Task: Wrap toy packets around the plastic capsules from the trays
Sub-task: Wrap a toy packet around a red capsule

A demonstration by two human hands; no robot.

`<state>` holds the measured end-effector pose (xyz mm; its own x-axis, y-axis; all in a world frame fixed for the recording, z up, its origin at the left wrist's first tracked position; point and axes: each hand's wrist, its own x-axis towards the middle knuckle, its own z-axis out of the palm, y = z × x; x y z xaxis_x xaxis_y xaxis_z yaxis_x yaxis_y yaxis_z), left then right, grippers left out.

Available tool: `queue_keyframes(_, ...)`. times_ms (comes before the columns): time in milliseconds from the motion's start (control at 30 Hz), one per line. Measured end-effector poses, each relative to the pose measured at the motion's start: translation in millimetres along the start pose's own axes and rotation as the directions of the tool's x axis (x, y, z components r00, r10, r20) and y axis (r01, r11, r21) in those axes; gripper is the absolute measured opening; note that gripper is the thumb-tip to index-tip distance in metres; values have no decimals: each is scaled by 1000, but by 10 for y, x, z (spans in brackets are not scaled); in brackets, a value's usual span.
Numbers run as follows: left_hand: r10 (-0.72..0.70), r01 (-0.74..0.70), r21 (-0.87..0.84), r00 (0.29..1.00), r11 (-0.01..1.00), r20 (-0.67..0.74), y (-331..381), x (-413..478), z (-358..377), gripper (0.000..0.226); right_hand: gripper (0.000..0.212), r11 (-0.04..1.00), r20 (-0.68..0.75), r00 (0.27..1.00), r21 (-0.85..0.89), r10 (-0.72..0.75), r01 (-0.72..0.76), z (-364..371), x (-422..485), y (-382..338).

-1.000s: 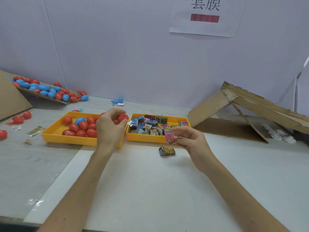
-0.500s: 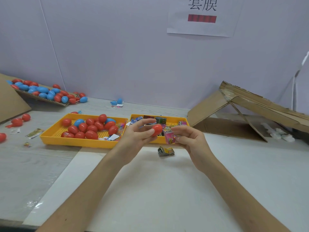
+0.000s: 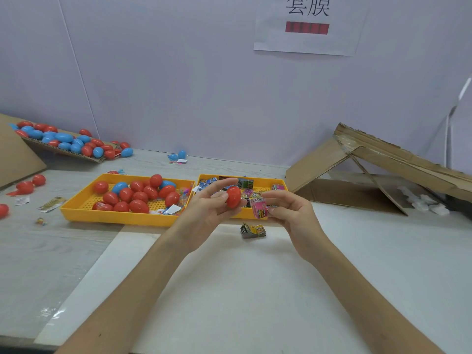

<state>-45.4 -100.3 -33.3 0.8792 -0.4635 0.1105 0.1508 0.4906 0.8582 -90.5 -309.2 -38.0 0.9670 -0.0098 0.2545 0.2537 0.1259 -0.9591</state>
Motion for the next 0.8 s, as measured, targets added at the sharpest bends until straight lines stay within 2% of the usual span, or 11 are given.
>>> queue_keyframes(133, 5, -6, 57, 1000, 998, 27, -12, -1, 2, 35, 49, 1000, -15, 1000, -1, 3, -3, 2, -2, 2)
queue_keyframes(267, -9, 6, 99, 999, 995, 31, -25, -18, 23, 29, 44, 1000, -35, 999, 1, 10, -10, 0, -4, 2)
queue_keyframes(400, 5, -6, 214, 1000, 977, 4, -38, -27, 53, 30, 37, 1000, -48, 999, -8, 10, -11, -1, -6, -4)
queue_keyframes(667, 16, -4, 258, 999, 966, -44, -56, -28, 62, 28, 33, 1000, -64, 998, -20, 19, -21, 1, -17, -24)
queue_keyframes(800, 32, -16, 353, 999, 936, -39, -78, -11, 54, 24, 33, 1000, -64, 998, -21, 18, -19, 2, -17, -30)
